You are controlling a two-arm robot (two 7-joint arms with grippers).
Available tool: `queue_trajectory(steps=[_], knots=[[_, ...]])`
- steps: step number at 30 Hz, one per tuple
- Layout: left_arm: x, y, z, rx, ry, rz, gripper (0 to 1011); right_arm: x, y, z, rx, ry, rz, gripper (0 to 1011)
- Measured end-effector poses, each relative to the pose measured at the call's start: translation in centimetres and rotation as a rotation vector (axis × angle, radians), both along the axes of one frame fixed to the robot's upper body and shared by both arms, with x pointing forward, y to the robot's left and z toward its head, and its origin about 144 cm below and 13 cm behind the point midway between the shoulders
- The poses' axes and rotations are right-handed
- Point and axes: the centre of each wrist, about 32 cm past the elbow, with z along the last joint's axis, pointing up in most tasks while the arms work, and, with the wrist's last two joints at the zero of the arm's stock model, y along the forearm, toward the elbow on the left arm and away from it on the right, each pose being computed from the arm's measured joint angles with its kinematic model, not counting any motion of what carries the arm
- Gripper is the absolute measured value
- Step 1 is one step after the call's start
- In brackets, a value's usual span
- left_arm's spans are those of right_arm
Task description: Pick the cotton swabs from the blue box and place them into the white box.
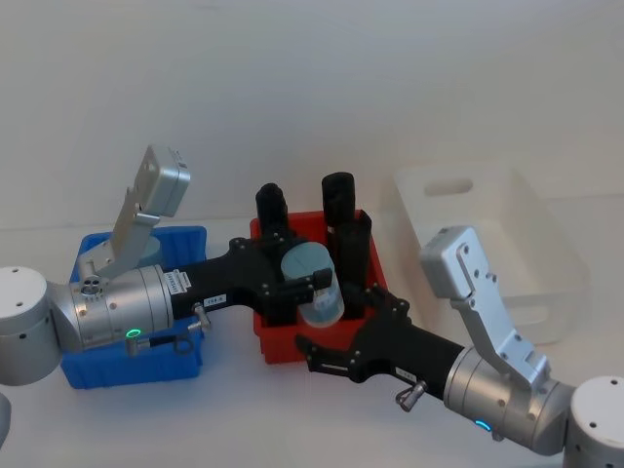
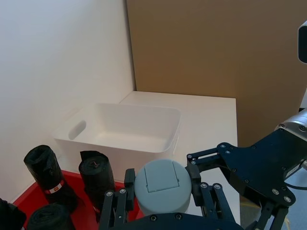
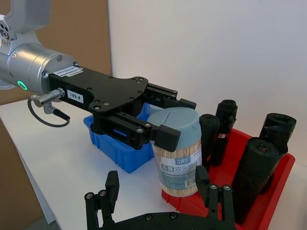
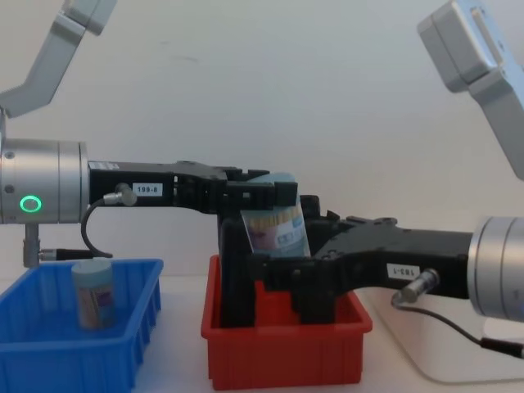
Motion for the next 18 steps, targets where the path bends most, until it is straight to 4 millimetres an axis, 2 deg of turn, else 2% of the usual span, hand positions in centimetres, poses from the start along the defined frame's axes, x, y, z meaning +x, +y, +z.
queue_trajectory(steps=[18], knots=[[0.0,0.0,0.0,0.0,0.0,0.0,670,0.72,0.19,0.17,-0.007,-0.026,-0.028,1002]])
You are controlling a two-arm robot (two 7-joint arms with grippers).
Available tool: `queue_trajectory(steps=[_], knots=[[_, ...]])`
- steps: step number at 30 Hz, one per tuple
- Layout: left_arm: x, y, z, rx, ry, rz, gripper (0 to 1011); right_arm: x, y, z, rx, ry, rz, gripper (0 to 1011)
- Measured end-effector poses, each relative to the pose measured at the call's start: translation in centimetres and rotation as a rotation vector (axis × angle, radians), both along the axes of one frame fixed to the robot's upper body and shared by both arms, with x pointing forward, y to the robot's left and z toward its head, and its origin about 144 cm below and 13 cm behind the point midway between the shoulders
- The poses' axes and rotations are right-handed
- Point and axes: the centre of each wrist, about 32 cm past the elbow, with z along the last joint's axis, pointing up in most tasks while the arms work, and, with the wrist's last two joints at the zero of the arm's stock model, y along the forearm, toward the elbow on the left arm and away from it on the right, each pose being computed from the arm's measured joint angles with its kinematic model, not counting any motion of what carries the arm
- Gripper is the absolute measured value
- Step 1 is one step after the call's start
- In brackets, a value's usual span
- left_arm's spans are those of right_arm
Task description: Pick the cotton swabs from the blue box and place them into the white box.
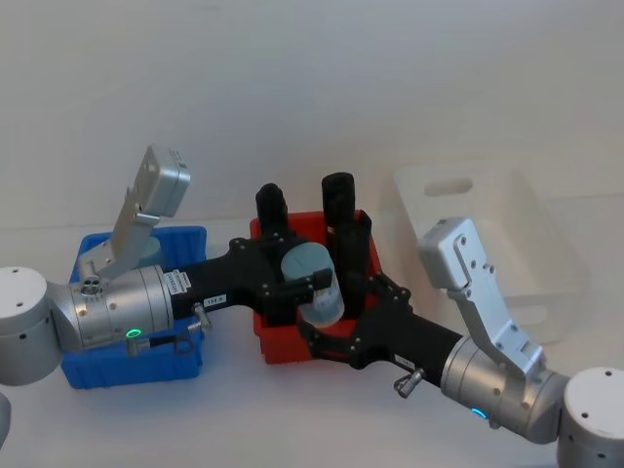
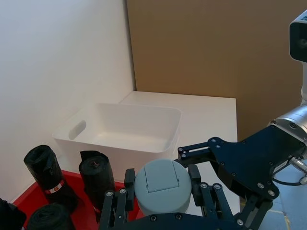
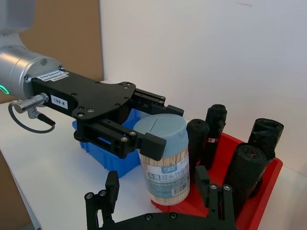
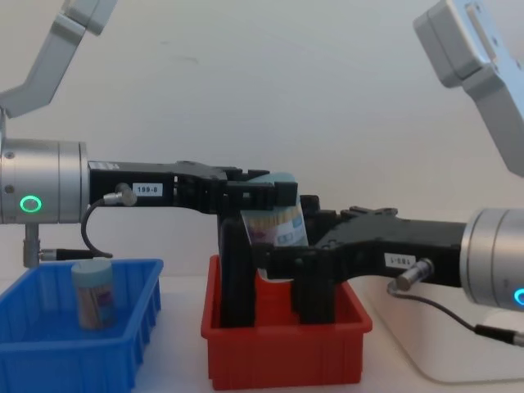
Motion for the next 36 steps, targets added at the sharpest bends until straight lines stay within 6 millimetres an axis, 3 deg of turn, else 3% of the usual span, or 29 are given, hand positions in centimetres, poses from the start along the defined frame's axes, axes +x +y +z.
queue_trajectory(steps=[17,21,31,36], knots=[[0.0,0.0,0.0,0.0,0.0,0.0,670,1.5,1.2,-0.1,-0.019,-0.017,0.005,1002],[0.0,0.0,0.0,0.0,0.0,0.0,670,1.9,1.5,-0.1,-0.024,-0.017,0.01,938],[0.0,0.0,0.0,0.0,0.0,0.001,670,2.6,1.9,-0.3,-0.029,-0.016,0.012,650],[0.0,0.0,0.0,0.0,0.0,0.002,673,2.8,2.0,-0.3,-0.03,-0.017,0.014,642]])
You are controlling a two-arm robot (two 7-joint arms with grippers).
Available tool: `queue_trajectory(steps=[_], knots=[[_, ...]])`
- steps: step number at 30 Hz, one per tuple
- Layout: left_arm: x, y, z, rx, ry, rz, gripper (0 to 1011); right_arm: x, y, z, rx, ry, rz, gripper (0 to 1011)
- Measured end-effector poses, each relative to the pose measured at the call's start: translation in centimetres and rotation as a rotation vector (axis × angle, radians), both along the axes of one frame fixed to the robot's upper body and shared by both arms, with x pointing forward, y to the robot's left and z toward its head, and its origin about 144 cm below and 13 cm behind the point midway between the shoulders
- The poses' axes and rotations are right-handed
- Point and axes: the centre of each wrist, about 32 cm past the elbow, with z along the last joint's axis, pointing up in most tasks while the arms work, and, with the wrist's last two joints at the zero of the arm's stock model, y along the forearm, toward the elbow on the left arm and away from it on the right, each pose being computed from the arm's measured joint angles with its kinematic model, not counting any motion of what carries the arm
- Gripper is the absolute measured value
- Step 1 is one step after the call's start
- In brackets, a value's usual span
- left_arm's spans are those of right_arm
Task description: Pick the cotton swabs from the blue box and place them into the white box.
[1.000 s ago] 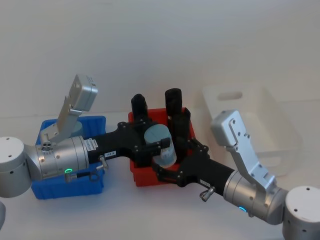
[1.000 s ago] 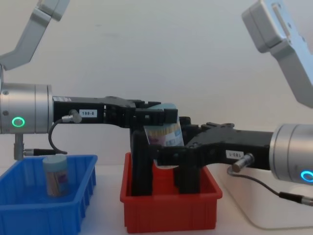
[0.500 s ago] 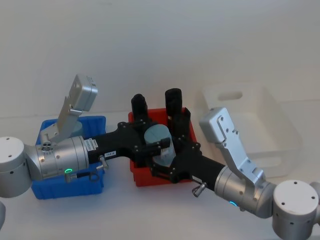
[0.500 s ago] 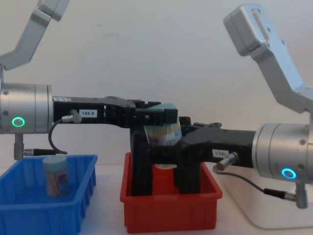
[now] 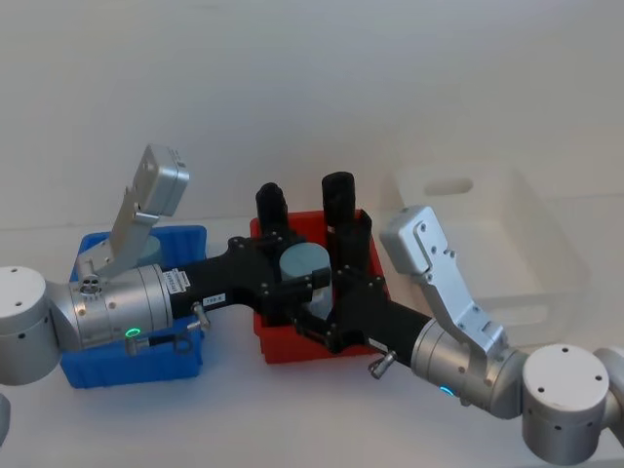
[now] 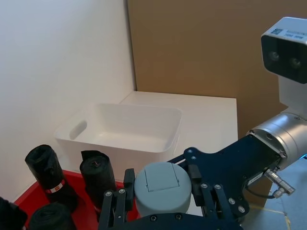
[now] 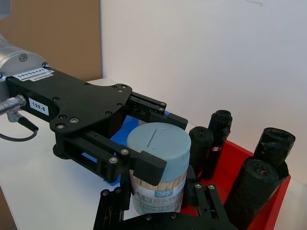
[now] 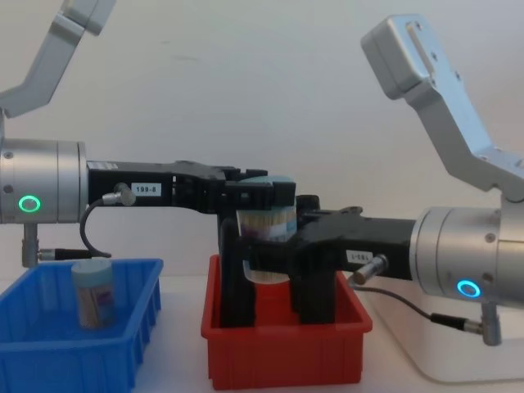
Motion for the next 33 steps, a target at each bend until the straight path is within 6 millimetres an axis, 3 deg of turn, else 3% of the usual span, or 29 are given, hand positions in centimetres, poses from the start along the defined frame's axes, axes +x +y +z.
queue_trajectory(steps=[13,24,33], knots=[[0.0,0.0,0.0,0.0,0.0,-0.002,995,0.0,0.0,-0.1,-0.001,-0.001,-0.002,642],[0.0,0.0,0.0,0.0,0.0,-0.002,1004,-0.4,-0.5,-0.1,0.004,0.0,-0.026,642],[0.0,0.0,0.0,0.0,0.0,-0.002,1004,-1.1,-2.4,-0.1,0.018,-0.003,-0.102,642]])
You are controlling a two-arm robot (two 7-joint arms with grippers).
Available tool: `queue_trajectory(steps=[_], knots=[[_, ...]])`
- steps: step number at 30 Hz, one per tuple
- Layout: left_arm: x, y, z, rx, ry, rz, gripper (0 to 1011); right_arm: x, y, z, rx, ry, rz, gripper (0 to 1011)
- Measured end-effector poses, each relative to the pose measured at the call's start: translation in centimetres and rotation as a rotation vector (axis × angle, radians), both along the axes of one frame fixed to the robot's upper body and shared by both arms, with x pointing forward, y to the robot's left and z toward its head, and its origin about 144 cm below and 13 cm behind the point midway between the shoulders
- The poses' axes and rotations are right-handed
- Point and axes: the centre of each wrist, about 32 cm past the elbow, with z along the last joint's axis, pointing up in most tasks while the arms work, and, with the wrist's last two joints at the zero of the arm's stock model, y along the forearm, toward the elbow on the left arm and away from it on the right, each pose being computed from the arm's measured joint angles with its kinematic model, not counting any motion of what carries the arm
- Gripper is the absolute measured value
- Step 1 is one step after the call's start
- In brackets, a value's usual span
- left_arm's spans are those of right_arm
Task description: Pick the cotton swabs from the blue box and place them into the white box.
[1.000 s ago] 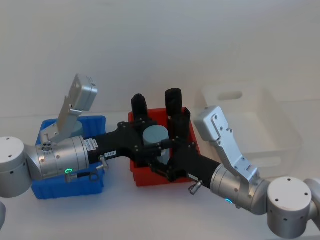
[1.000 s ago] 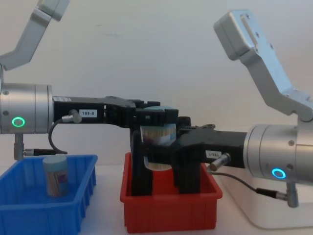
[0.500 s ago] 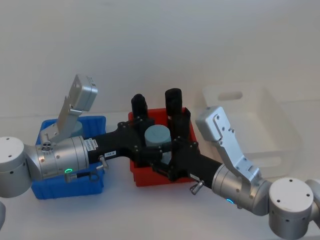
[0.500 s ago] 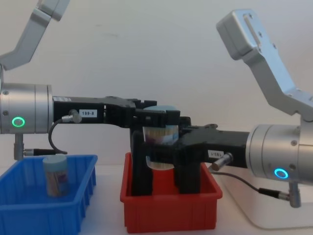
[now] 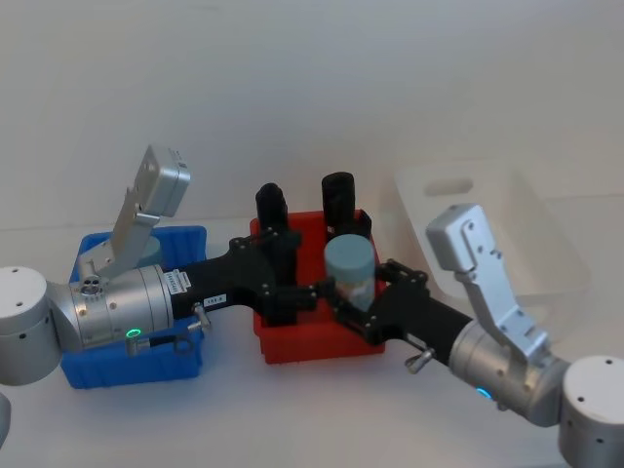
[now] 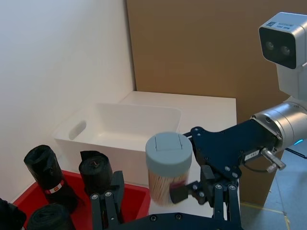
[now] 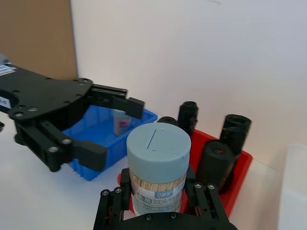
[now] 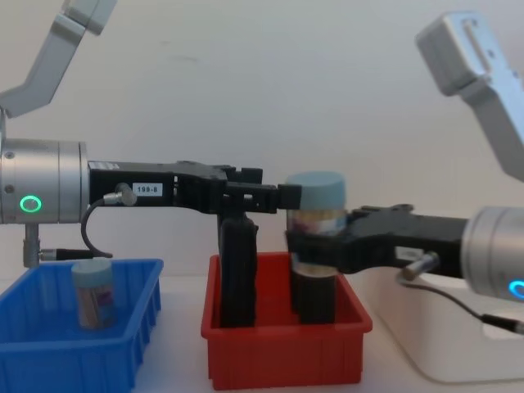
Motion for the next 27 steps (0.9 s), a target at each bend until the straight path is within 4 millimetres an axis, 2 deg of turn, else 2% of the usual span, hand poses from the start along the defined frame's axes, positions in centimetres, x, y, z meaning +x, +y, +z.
queue_trajectory(steps=[16,27], knots=[[0.0,0.0,0.0,0.0,0.0,0.0,1004,-0.9,-4.6,0.1,0.037,-0.035,-0.211,642],[0.0,0.0,0.0,0.0,0.0,0.0,1004,0.8,-6.8,-0.2,0.053,-0.049,-0.329,641]])
